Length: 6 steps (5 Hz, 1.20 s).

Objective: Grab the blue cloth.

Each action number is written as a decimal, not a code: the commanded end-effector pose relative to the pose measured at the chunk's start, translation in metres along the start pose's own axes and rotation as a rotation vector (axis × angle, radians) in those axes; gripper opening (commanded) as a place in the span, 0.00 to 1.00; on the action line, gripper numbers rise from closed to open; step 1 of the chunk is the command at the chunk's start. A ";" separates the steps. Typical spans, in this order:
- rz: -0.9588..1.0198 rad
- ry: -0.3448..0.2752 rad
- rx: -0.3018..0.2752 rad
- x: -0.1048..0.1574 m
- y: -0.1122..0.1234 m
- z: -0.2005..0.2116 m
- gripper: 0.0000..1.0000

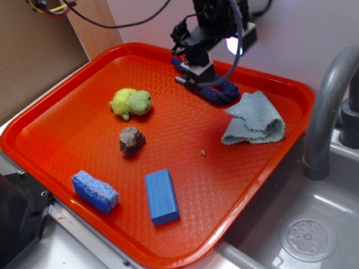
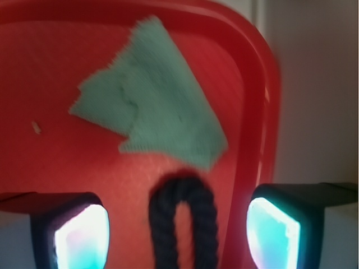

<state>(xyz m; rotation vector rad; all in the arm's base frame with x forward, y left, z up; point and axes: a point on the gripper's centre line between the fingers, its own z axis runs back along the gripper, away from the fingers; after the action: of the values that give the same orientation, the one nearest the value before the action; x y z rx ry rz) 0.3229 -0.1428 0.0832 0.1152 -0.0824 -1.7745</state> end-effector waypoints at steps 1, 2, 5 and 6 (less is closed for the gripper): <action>-0.119 -0.153 0.044 0.037 -0.005 0.015 1.00; -0.113 -0.192 -0.012 0.038 0.003 -0.006 1.00; -0.091 -0.214 -0.147 0.048 0.001 -0.059 0.00; -0.023 -0.253 -0.152 0.042 -0.001 -0.058 0.00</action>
<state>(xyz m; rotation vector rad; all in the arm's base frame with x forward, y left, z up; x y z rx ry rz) 0.3338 -0.1889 0.0185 -0.2248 -0.1073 -1.8224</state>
